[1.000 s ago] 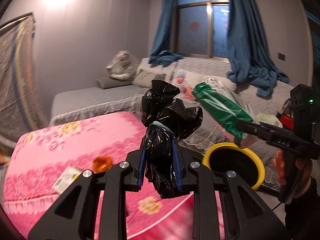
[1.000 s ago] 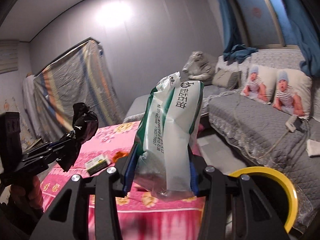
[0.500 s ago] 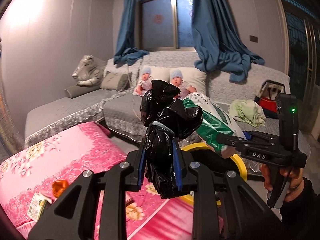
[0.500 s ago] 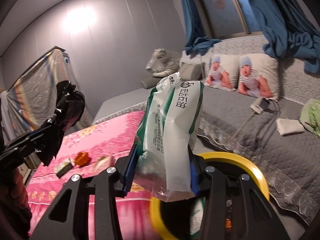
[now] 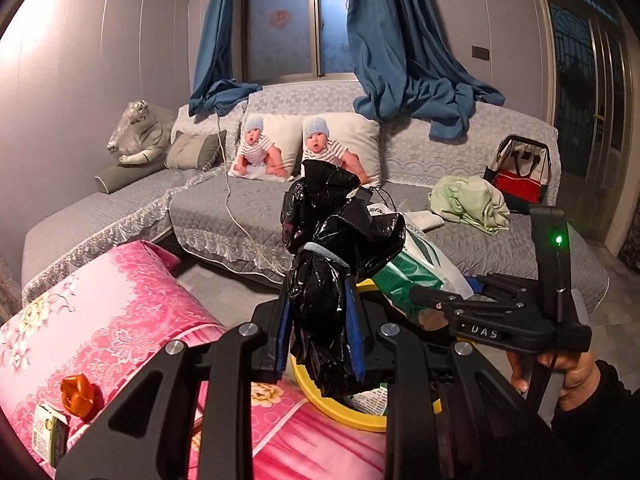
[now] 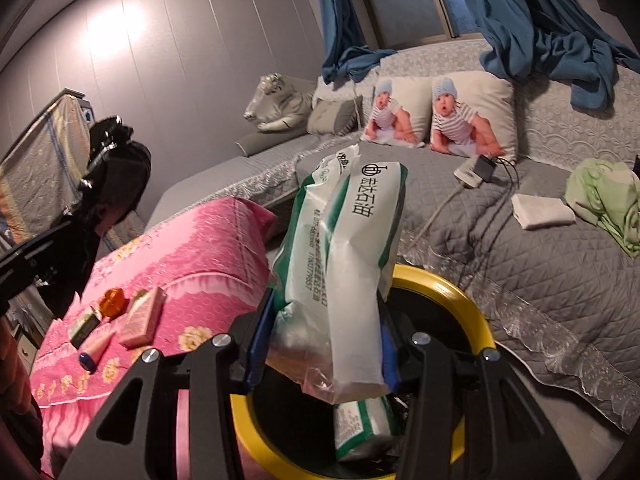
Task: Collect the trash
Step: 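Carry the black bag and wipes pack over the yellow bin and open both tools, then grasp the white medicine box with the left tool while the right tool grasps the pink box, then carry both boxes over the yellow bin and open both tools, then grasp the pink tube with the left tool while the right tool grasps the orange peel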
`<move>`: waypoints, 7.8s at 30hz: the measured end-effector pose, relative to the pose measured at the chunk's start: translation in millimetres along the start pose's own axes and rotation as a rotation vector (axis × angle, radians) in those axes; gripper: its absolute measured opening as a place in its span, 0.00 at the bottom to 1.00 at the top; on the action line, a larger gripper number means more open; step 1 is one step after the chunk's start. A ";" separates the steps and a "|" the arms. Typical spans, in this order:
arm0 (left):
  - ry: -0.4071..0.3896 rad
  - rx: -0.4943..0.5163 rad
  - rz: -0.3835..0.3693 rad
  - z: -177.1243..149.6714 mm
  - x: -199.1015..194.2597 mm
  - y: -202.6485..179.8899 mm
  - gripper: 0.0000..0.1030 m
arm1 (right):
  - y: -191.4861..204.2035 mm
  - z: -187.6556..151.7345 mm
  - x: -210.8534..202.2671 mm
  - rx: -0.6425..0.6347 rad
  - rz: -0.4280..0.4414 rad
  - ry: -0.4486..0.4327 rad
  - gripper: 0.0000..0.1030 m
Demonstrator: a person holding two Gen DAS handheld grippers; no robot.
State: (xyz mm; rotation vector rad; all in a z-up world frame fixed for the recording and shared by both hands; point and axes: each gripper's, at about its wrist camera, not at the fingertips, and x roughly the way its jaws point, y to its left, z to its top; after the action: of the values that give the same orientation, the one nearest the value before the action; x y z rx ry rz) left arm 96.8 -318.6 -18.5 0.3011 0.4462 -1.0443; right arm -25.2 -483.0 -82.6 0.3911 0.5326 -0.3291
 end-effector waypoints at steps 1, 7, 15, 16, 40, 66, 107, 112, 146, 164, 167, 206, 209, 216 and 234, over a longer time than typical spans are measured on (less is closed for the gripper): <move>0.006 -0.001 -0.003 -0.7 3.5 -1.0 0.22 | -2.0 -1.2 1.9 0.004 -0.005 0.006 0.41; 0.042 0.001 -0.007 -1.5 31.7 -5.5 0.22 | -14.6 -9.3 16.8 0.026 -0.032 0.050 0.41; 0.113 -0.024 -0.010 -9.0 79.3 -7.4 0.22 | -22.7 -17.6 27.1 0.060 -0.061 0.100 0.42; 0.129 -0.030 -0.014 -10.7 87.1 -8.4 0.22 | -23.2 -18.5 27.7 0.065 -0.065 0.106 0.42; 0.235 -0.209 0.015 -35.9 136.6 14.4 0.77 | -45.3 -20.6 26.5 0.151 -0.161 0.148 0.72; -0.006 -0.128 0.560 -125.0 -128.2 237.0 0.88 | 121.4 4.4 40.3 -0.128 0.173 0.128 0.81; 0.319 -0.188 0.360 -223.5 -78.8 351.1 0.64 | 253.1 1.3 106.3 -0.306 0.298 0.240 0.82; 0.272 -0.223 0.382 -213.2 -96.0 350.0 0.63 | 251.0 6.6 93.5 -0.305 0.298 0.205 0.82; 0.043 -0.351 0.502 -181.4 -207.6 254.4 0.63 | 284.3 -43.6 188.3 -0.338 0.089 0.413 0.60; -0.060 -0.245 0.464 -85.7 -179.7 165.1 0.63 | 236.2 15.0 61.5 -0.229 0.284 0.161 0.58; -0.086 -0.192 0.438 -67.9 -168.6 140.6 0.63 | 210.3 26.2 39.3 -0.200 0.258 0.093 0.59; 0.002 0.011 0.086 6.3 15.0 -17.1 0.64 | -26.8 0.9 15.5 0.148 -0.062 0.051 0.59; 0.061 -0.007 0.063 -0.5 45.7 -18.3 0.64 | -36.1 -6.4 21.0 0.177 -0.082 0.078 0.59; 0.114 -0.100 0.024 -24.2 83.0 0.0 0.79 | -55.9 -17.0 27.7 0.209 -0.160 0.112 0.71; 0.190 -0.312 0.411 -136.8 -65.8 152.1 0.88 | 12.7 -9.1 43.8 0.115 0.026 0.123 0.79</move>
State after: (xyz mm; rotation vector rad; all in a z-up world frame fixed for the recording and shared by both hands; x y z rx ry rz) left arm 173.8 -135.7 -100.9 0.2013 0.6778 -0.5359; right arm 11.5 -476.6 -110.3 0.5319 0.6296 -0.3127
